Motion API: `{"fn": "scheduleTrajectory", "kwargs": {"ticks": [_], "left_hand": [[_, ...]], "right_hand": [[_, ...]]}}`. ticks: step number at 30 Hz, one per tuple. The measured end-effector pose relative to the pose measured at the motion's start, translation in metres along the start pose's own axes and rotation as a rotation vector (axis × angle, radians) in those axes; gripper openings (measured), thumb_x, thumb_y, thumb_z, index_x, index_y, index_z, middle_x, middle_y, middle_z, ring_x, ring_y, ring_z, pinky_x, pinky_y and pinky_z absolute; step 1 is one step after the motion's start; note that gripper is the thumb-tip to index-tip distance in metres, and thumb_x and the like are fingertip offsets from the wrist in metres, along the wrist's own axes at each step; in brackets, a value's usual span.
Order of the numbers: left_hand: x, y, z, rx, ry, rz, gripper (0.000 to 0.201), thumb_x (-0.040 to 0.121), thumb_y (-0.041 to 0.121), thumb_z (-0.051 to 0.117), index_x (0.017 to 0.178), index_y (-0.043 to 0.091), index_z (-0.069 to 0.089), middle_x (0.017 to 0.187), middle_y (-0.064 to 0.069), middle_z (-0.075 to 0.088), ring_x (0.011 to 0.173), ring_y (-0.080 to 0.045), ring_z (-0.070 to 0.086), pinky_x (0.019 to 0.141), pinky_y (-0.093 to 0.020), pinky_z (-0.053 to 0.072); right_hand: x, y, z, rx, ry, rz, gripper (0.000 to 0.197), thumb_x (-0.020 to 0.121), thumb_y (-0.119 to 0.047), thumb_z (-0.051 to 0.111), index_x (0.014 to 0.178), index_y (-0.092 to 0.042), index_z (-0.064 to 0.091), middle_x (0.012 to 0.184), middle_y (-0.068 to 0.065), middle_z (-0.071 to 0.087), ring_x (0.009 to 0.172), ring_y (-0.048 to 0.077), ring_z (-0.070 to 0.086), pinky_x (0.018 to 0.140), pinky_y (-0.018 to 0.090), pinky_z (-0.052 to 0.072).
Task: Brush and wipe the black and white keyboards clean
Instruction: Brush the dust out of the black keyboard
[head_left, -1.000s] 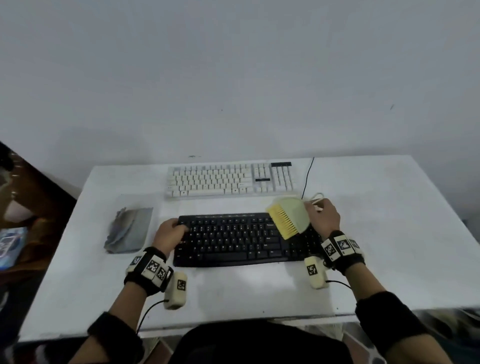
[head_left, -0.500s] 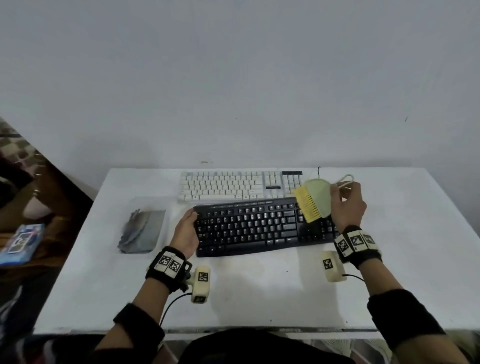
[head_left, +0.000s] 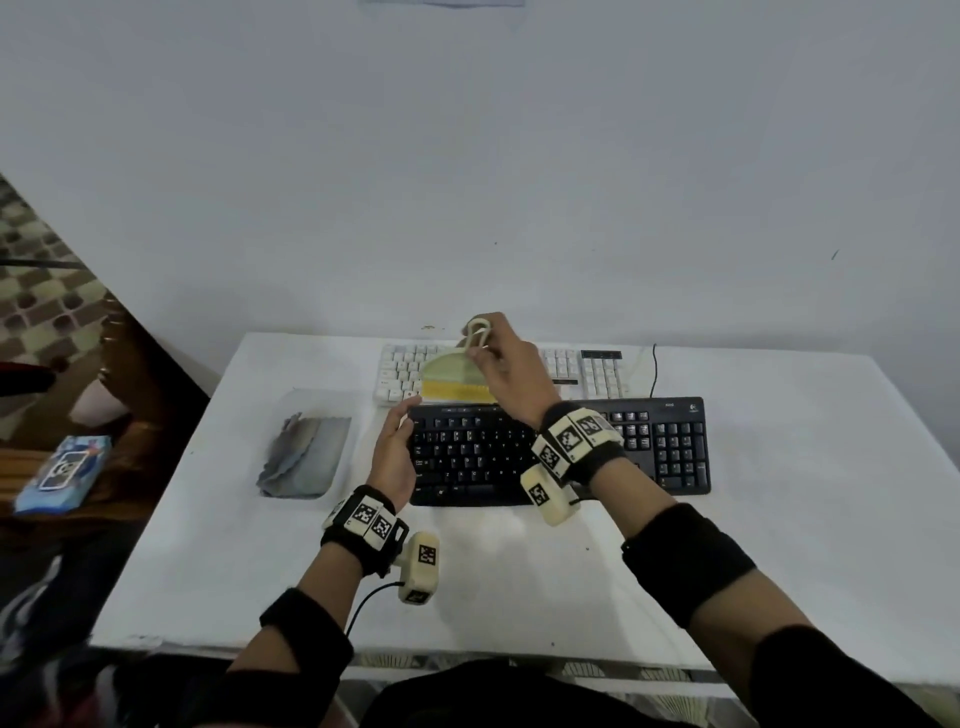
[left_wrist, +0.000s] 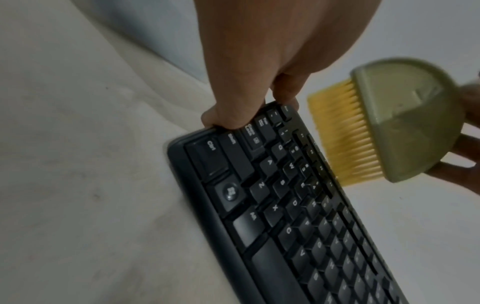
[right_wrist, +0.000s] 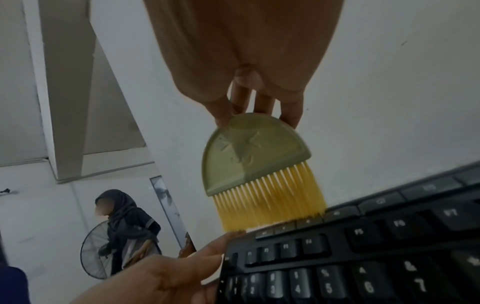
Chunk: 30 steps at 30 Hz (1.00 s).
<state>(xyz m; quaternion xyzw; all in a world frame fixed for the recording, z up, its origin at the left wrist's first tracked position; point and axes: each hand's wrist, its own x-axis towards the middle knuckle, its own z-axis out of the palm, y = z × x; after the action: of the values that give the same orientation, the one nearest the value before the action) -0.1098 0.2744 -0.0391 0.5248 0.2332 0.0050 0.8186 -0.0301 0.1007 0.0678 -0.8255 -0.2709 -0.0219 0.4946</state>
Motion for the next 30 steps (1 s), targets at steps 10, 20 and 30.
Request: {"fn": "scheduleTrajectory", "kwargs": {"ticks": [10,20,30], "left_hand": [[0.004,-0.005,0.001,-0.035,0.026,-0.029,0.038,0.108,0.011,0.038,0.127,0.028,0.066,0.130,-0.013,0.069,0.112,-0.027,0.068,0.088,-0.042,0.056],[0.008,-0.010,-0.001,-0.097,0.018,0.003,0.035,0.108,0.013,0.039,0.127,0.026,0.065,0.132,-0.013,0.068,0.107,-0.023,0.069,0.084,-0.037,0.055],[0.006,-0.010,0.003,-0.057,0.039,0.039,0.035,0.108,0.014,0.041,0.133,0.023,0.063,0.138,-0.006,0.064,0.121,-0.021,0.065,0.086,-0.034,0.057]], "right_hand": [[0.003,0.017,-0.026,-0.316,-0.037,0.019,0.025,0.102,-0.009,0.050,0.126,-0.013,0.046,0.080,-0.008,0.062,0.054,0.002,0.050,0.049,0.021,0.035],[0.001,0.020,-0.014,-0.208,-0.070,0.038,0.021,0.103,-0.019,0.053,0.123,-0.021,0.045,0.088,0.006,0.071,0.070,0.028,0.066,0.067,0.044,0.056],[-0.002,0.029,-0.060,-0.117,-0.013,0.074,0.018,0.102,-0.015,0.054,0.119,-0.018,0.049,0.104,0.001,0.072,0.095,0.019,0.070,0.082,0.035,0.054]]}}
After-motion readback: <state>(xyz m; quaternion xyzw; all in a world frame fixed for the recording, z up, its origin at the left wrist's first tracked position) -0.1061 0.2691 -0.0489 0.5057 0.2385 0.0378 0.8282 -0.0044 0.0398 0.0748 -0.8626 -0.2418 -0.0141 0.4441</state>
